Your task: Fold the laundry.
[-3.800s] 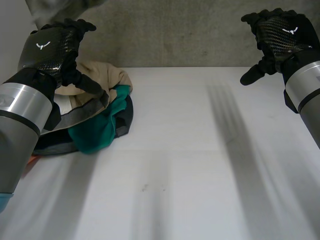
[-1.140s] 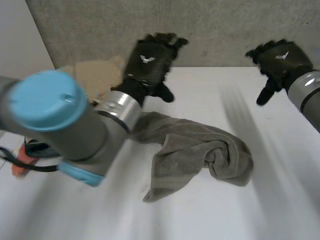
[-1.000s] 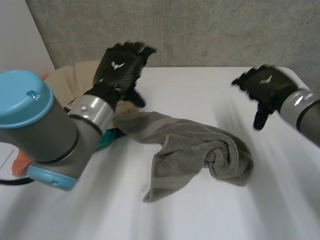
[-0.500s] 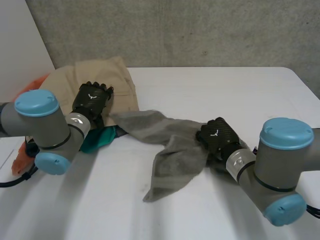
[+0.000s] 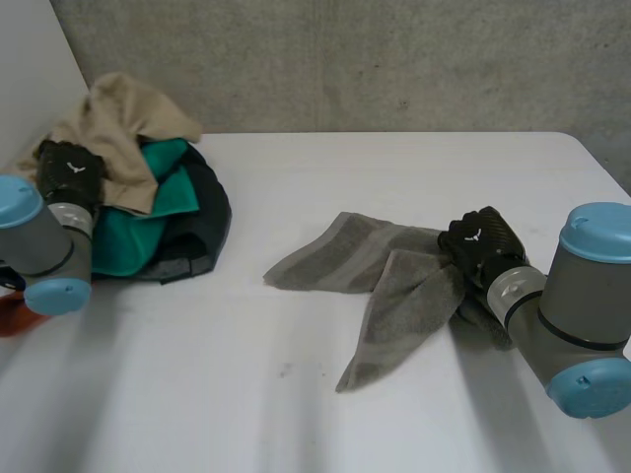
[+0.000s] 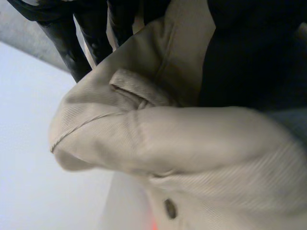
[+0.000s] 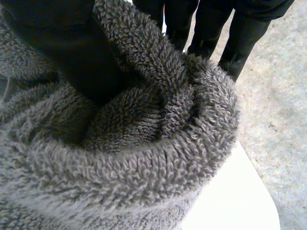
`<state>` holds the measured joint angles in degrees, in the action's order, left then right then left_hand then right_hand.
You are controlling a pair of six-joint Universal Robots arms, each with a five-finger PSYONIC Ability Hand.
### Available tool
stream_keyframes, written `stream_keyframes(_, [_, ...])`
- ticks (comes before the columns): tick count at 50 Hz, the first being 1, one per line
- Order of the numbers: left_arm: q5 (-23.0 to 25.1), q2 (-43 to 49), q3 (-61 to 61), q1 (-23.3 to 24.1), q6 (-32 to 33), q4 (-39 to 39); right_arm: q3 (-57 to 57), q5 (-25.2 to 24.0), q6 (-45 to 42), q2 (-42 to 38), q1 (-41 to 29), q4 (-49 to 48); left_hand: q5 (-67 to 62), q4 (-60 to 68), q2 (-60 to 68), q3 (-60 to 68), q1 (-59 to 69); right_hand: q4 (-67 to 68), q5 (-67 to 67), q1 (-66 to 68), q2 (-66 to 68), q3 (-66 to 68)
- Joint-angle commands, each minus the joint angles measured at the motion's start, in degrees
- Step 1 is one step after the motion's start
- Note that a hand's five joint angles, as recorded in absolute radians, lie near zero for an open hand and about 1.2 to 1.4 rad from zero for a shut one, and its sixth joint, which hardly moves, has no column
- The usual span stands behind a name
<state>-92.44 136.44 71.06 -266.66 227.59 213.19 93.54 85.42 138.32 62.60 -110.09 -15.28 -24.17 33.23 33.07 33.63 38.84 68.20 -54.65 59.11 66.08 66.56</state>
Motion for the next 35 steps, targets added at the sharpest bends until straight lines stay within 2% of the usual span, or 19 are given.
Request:
stream_keyframes(1, [0.6,-8.5,5.9,4.7,-4.7,-0.2,0.1,0.0,0.5,0.1,-0.2,0.0,18.7,-17.8,-17.6,-18.2,-23.4,11.8,-15.4,20.9,13.9,13.4])
stream_keyframes(5, [0.5,-14.1,9.1,6.8,-7.8,-0.4,0.4,-0.1,0.6,1.8,0.3,0.8,19.2,-18.3,-18.1,-18.7,-23.9,11.8,-15.4,20.9,13.9,13.4])
stream_keyframes(12, [0.6,-25.2,15.9,13.4,-14.8,-2.9,0.5,-0.9,0.5,7.7,0.3,4.1,21.8,-20.8,-20.7,-21.2,-26.4,11.8,-15.4,20.9,13.9,13.4])
stream_keyframes(15, [1.0,-27.1,17.4,18.0,-17.3,-5.3,0.7,-1.9,0.7,9.1,0.3,5.1,22.9,-22.0,-21.8,-22.4,-27.6,11.8,-15.4,20.9,13.9,13.4])
stream_keyframes(16, [1.7,-27.1,17.7,20.9,-18.6,-6.8,0.8,-3.1,0.7,10.6,0.2,5.8,22.9,-22.0,-21.9,-22.4,-27.6,11.8,-15.4,20.9,13.9,13.4])
stream_keyframes(19, [3.3,-26.7,17.8,25.5,-20.5,-8.7,1.5,-5.9,1.4,14.7,-0.1,7.4,23.4,-22.5,-22.4,-22.9,-28.1,11.8,-15.4,20.9,13.9,13.4])
stream_keyframes(22, [4.1,-25.2,17.5,27.2,-21.5,-8.9,1.6,-9.5,3.7,18.5,-0.3,8.9,23.6,-22.7,-22.5,-23.1,-28.3,11.8,-15.4,20.9,13.9,13.4])
stream_keyframes(29, [4.0,-13.4,10.8,31.0,-26.3,-10.2,2.1,-16.4,10.7,25.4,-0.4,11.6,24.1,-23.2,-23.0,-23.6,-28.8,11.8,-15.4,20.9,13.9,13.4])
stream_keyframes(35, [6.9,-7.1,6.7,32.0,-36.9,-16.0,3.3,-19.6,15.6,30.7,0.3,12.4,24.1,-23.2,-23.0,-23.6,-28.8,11.8,-15.4,20.9,13.9,13.4])
